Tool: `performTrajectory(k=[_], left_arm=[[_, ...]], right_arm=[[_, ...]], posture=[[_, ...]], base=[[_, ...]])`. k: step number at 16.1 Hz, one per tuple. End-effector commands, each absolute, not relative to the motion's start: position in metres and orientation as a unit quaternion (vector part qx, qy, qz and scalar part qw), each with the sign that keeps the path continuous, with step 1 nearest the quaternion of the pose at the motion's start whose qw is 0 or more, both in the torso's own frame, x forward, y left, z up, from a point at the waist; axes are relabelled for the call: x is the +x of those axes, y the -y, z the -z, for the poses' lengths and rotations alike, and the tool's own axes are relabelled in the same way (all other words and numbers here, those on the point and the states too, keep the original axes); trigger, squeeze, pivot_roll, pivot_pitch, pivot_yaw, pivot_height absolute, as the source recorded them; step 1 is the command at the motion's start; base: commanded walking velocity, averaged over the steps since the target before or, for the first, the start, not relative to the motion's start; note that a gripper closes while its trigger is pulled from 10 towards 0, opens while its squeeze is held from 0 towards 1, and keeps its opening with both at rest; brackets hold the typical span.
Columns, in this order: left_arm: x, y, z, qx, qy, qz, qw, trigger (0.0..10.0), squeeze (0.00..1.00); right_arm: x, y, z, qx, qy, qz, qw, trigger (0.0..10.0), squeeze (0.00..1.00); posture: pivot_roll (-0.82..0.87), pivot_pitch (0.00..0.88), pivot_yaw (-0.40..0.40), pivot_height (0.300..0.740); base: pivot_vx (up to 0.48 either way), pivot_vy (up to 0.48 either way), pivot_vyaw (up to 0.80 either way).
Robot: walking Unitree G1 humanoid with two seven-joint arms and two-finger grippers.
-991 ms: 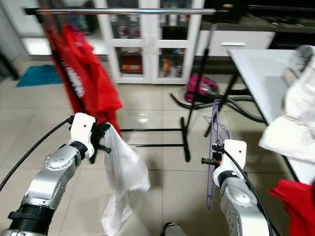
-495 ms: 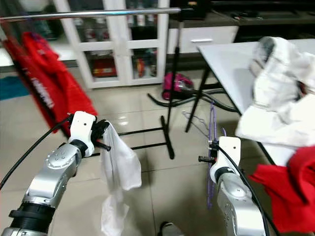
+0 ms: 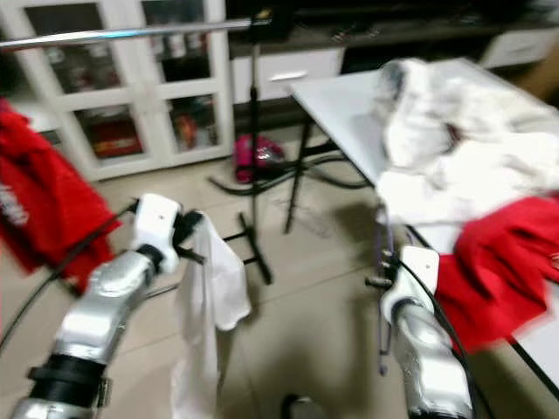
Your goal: Hang hanger
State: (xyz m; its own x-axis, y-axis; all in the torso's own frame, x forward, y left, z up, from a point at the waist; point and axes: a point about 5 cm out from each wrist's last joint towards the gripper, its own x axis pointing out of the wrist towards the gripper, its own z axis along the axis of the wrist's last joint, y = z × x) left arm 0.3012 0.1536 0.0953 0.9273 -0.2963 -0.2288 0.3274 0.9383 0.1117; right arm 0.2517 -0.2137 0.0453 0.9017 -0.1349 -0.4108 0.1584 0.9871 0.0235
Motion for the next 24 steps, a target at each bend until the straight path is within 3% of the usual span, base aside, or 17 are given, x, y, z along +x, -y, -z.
performTrajectory(k=[1, 5, 13, 20, 24], left_arm=[[0.305, -0.151, -0.103, 0.076, -0.088, 0.158, 0.981, 10.0, 0.00], [0.306, -0.152, -0.106, 0.068, -0.081, 0.156, 0.982, 10.0, 0.00], [0.310, -0.151, -0.109, 0.071, -0.074, 0.157, 0.982, 10.0, 0.00], [0.311, -0.149, -0.108, 0.065, -0.075, 0.158, 0.983, 10.0, 0.00], [0.312, -0.148, -0.108, 0.065, -0.074, 0.158, 0.983, 10.0, 0.00]], right_arm=[[0.253, 0.223, -0.040, 0.016, -0.207, 0.083, 0.975, 10.0, 0.00], [0.261, 0.232, -0.029, 0.014, -0.202, 0.099, 0.974, 10.0, 0.00], [0.255, 0.226, -0.038, 0.014, -0.179, 0.099, 0.979, 10.0, 0.00], [0.251, 0.243, 0.017, 0.030, -0.268, 0.111, 0.956, 10.0, 0.00], [0.246, 0.236, 0.030, 0.035, -0.298, 0.112, 0.947, 10.0, 0.00]], posture=[[0.02, 0.000, 0.017, 0.740], [0.02, 0.000, 0.020, 0.740], [0.01, 0.000, 0.025, 0.740], [0.00, 0.000, 0.021, 0.740], [0.00, 0.000, 0.018, 0.740]], base=[[0.000, 0.000, -0.78], [0.000, 0.000, -0.78], [0.000, 0.000, -0.78], [0.000, 0.242, -0.78], [0.000, 0.356, -0.78]])
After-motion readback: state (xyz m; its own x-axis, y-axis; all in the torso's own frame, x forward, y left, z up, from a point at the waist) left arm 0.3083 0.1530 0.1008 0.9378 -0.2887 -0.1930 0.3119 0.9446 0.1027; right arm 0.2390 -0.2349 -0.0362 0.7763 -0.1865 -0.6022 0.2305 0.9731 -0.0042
